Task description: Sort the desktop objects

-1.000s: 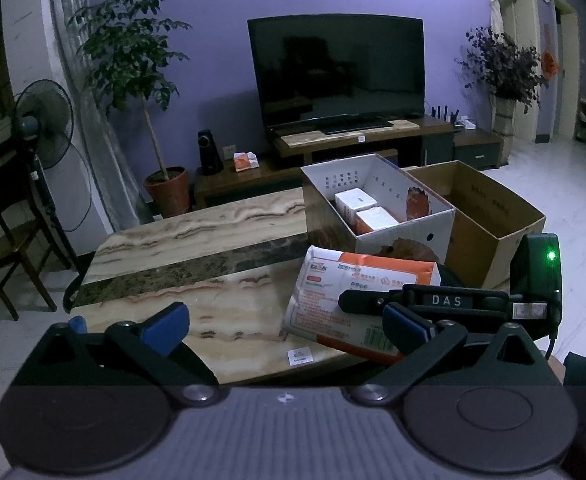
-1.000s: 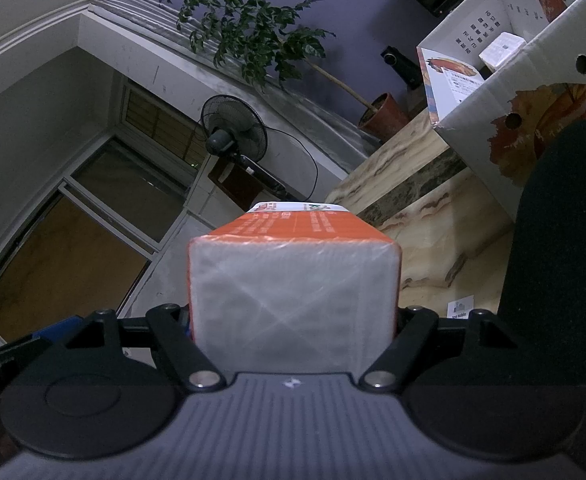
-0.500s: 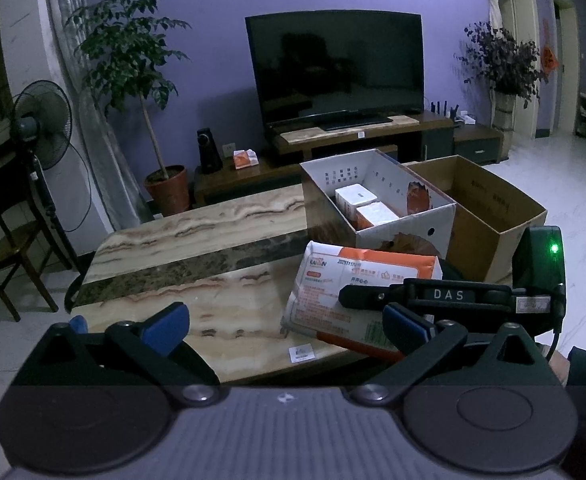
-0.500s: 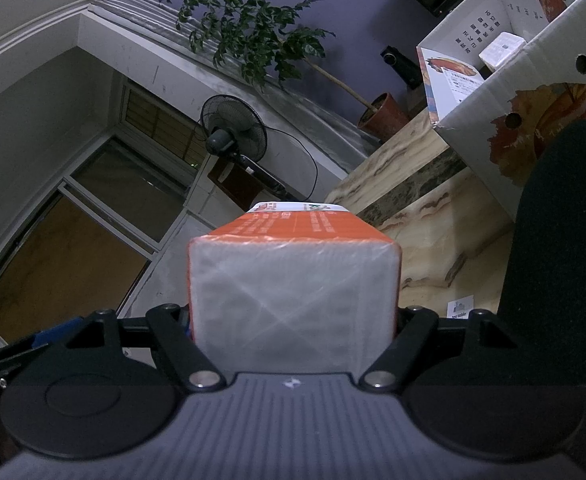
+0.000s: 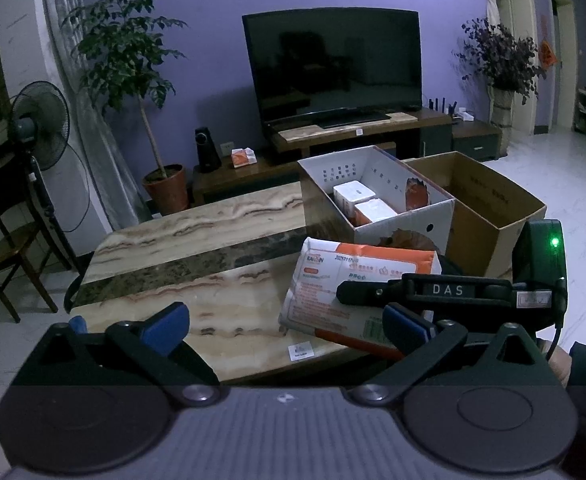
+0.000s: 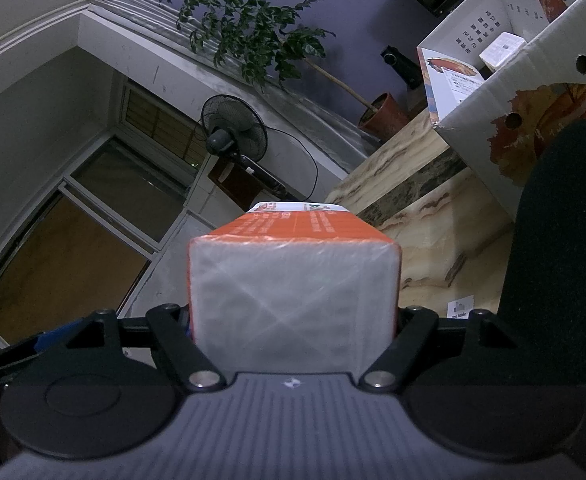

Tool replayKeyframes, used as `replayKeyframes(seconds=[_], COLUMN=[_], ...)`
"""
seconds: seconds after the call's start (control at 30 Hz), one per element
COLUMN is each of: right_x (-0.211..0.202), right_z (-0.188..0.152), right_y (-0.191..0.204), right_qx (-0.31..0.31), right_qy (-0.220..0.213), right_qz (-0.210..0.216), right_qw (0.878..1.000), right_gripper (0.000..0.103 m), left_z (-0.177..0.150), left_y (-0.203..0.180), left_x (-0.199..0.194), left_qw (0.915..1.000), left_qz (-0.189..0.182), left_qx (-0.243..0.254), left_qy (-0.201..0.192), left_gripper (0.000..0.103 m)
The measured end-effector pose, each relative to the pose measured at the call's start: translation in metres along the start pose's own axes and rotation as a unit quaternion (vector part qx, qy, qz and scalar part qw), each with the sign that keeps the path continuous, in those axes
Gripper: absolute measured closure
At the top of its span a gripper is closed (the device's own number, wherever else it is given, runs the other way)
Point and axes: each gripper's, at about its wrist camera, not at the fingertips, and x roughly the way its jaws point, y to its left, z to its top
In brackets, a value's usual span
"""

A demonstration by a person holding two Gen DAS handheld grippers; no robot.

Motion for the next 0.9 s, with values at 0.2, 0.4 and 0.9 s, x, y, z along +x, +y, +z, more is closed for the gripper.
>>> replayKeyframes(seconds=[0.2, 0.4, 0.9], right_x=[0.001, 0.001, 0.0], right_z=[0.0, 0.0, 0.0], right_y=[-0.001, -0.001, 0.001], right_qx=[0.0, 0.0, -0.001], right_qy=[0.0, 0.0, 0.0], right_qz=[0.0, 0.0, 0.001], right_qw=[1.0, 1.0, 1.0], right_gripper=[0.025, 0.025, 0.025], left_z=[-0.001, -0.004, -0.039], left_y=[-0.001, -0.002, 0.034], left_x=[0.002, 0.009, 0.079], left_qw=[1.0, 1.0, 0.9988], left_qz=[0.0, -0.004, -0.012], left_qx=[0.0, 0.006, -0.042], left_qy=[0.003, 0.005, 0.021], left_gripper=[0.001, 0.001, 0.001])
